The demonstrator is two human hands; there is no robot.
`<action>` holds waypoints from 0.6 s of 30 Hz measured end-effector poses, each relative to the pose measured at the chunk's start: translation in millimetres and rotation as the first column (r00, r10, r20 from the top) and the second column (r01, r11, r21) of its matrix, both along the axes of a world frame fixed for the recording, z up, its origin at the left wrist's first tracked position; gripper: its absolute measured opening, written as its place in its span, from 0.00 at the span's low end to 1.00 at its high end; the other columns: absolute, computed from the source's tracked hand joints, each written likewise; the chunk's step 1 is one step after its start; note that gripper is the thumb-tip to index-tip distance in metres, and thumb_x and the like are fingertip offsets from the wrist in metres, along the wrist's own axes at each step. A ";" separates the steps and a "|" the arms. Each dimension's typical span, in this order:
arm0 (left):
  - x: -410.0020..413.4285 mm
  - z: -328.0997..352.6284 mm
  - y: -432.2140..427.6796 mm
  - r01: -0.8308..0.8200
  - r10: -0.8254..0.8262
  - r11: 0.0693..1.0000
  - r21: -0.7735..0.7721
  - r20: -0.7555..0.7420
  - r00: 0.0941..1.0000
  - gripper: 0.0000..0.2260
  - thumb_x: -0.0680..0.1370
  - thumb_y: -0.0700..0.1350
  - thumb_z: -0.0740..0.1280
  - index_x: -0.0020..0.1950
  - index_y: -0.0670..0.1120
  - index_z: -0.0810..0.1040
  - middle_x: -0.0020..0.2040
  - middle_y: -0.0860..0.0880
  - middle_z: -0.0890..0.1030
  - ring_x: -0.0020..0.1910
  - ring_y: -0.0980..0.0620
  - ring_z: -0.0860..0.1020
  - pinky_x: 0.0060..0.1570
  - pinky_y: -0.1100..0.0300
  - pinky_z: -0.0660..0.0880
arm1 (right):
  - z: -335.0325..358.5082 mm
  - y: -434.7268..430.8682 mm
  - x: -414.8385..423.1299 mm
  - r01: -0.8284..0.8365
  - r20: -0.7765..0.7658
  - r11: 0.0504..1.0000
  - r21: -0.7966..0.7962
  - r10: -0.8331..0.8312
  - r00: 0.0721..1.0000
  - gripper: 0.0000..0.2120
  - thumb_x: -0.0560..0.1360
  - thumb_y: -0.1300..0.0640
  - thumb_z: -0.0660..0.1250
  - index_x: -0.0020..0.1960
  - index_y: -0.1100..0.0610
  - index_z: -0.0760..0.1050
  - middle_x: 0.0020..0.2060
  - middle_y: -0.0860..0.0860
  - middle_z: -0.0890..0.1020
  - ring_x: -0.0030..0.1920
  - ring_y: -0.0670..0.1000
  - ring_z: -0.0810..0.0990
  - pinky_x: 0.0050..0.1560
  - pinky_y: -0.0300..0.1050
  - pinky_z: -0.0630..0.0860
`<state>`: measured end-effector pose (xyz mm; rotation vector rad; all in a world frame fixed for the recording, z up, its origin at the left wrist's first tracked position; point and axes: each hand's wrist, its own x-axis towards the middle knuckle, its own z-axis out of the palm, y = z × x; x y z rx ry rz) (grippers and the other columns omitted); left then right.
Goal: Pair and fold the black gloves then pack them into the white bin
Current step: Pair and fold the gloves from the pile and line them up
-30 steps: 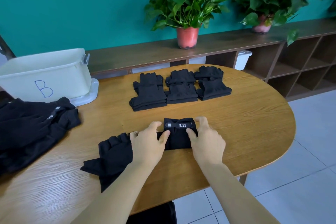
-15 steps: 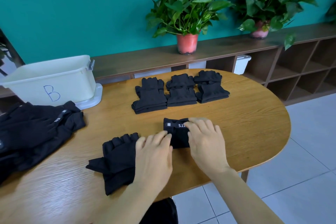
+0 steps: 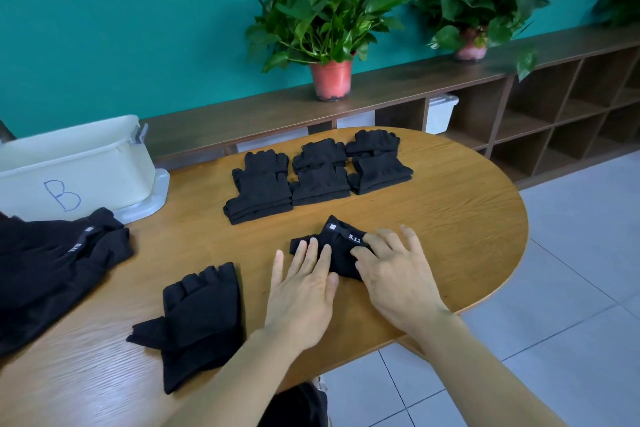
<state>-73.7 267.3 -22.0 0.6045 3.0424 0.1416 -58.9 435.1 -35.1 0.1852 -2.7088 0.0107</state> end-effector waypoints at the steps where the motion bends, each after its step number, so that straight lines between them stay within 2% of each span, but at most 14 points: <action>1: -3.6 -1.1 6.8 0.020 -0.020 1.000 0.007 0.003 1.000 0.24 0.85 0.55 0.38 0.80 0.52 0.40 0.80 0.52 0.39 0.78 0.55 0.35 0.72 0.51 0.26 | -0.9 6.7 1.3 0.019 -0.013 1.000 -0.005 -0.019 1.000 0.18 0.78 0.51 0.53 0.50 0.53 0.82 0.50 0.54 0.84 0.59 0.58 0.79 0.65 0.61 0.62; 10: -44.5 -9.0 74.0 0.236 -0.238 0.968 0.086 0.018 0.971 0.25 0.83 0.57 0.37 0.81 0.54 0.43 0.80 0.56 0.41 0.77 0.59 0.36 0.74 0.53 0.29 | -11.6 68.2 2.8 0.212 -0.153 0.972 -0.101 -0.226 0.962 0.17 0.78 0.51 0.55 0.49 0.53 0.82 0.50 0.53 0.83 0.57 0.59 0.79 0.62 0.64 0.62; 13: -60.2 -10.7 95.0 0.290 -0.291 0.954 0.079 -0.004 0.957 0.29 0.79 0.59 0.34 0.81 0.54 0.43 0.80 0.57 0.41 0.77 0.60 0.36 0.75 0.53 0.30 | -16.3 81.4 -2.2 0.281 -0.149 0.948 -0.152 -0.303 0.941 0.18 0.79 0.49 0.54 0.52 0.53 0.82 0.51 0.53 0.83 0.59 0.60 0.78 0.62 0.66 0.61; 18: -89.9 -14.7 120.0 0.354 -0.353 0.932 0.079 -0.030 0.935 0.26 0.82 0.59 0.37 0.81 0.56 0.44 0.80 0.58 0.41 0.77 0.62 0.36 0.75 0.54 0.31 | -20.1 91.1 -13.0 0.383 -0.104 0.907 -0.177 -0.404 0.909 0.20 0.80 0.48 0.53 0.57 0.55 0.80 0.56 0.55 0.81 0.65 0.62 0.73 0.64 0.67 0.59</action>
